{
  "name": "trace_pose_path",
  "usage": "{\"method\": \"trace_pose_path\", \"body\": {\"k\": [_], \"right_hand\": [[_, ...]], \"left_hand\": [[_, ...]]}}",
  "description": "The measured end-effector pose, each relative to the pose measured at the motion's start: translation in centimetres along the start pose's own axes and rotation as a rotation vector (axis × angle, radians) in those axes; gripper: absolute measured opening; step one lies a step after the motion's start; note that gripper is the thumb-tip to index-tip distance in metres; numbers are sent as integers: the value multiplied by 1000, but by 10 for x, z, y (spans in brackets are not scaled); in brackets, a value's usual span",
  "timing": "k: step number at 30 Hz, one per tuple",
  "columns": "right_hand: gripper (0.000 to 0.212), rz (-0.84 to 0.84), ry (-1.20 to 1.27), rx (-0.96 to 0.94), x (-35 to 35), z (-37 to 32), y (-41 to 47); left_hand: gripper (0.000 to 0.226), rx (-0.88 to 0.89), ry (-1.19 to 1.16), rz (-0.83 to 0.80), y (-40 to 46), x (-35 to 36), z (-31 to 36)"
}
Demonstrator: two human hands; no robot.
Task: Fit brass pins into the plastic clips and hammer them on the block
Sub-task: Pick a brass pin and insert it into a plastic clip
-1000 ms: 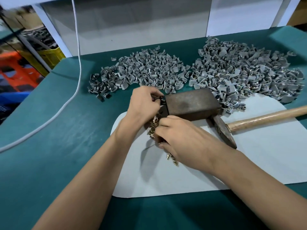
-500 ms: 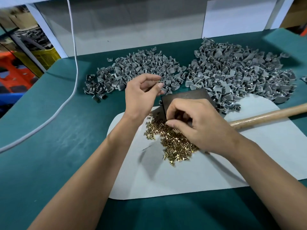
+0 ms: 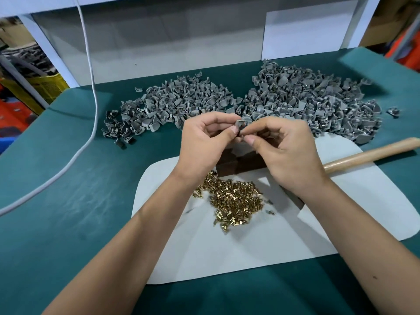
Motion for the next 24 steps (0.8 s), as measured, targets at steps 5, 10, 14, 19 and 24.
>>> {"method": "trace_pose_path", "body": {"k": [5, 10, 14, 19, 24], "right_hand": [[21, 215, -48, -12, -13, 1, -1], [24, 226, -73, 0, -12, 1, -2], [25, 223, -96, 3, -12, 1, -3], [27, 205, -92, 13, -12, 0, -3], [25, 234, -149, -15, -11, -4, -5]], "left_hand": [[12, -22, -21, -33, -2, 8, -2], [14, -29, 16, -26, -5, 14, -3], [14, -19, 31, 0, -7, 16, -3], [18, 10, 68, 34, -9, 21, -1], [22, 71, 142, 53, -12, 24, 0]]}}
Point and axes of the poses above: each hand's wrist, its own y-axis towards the middle knuckle, its own x-axis out of the palm, z = x × y, the point moved 5 cm from there along y, towards the middle knuckle
